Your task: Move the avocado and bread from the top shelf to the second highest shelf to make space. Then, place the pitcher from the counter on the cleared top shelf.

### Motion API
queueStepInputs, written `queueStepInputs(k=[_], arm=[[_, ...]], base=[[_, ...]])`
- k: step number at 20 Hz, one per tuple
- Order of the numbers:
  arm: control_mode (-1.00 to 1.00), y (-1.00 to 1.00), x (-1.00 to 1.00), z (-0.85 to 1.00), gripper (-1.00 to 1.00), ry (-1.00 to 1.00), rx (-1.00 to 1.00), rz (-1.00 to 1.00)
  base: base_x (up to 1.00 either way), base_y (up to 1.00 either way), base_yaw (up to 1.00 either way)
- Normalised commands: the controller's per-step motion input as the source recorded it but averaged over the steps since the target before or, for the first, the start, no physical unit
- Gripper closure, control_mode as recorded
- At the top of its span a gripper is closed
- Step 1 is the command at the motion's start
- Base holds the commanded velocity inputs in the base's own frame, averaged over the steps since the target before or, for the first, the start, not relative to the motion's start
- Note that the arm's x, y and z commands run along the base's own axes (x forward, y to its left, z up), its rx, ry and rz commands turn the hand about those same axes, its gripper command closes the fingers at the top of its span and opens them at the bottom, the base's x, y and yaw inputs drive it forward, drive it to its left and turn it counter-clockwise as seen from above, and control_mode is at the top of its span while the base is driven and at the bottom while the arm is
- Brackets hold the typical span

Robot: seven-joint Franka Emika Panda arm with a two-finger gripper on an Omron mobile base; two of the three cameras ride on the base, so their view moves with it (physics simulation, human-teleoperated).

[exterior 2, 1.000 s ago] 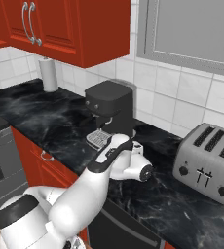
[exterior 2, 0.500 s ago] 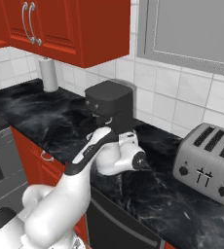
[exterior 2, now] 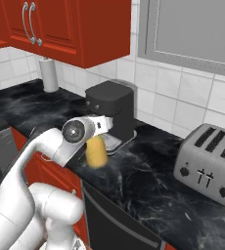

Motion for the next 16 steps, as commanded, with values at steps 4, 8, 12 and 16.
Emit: queueStepInputs(k=[4,8,12,16], arm=[[-1.0,0.22,-0.19,0.65,1.0,0.0,0.04,-0.22],[-1.0,0.28,-0.07,0.73,1.0,0.0,0.15,-0.09],[-1.0,0.3,0.0,0.63,1.0,0.06,0.18,0.0],[-1.0,0.44,0.0,0.27,1.0,0.19,0.1,0.06]], base=[[0.0,0.0,0.0],[0.0,0.0,0.0],[0.0,0.0,0.0],[0.0,0.0,0.0]])
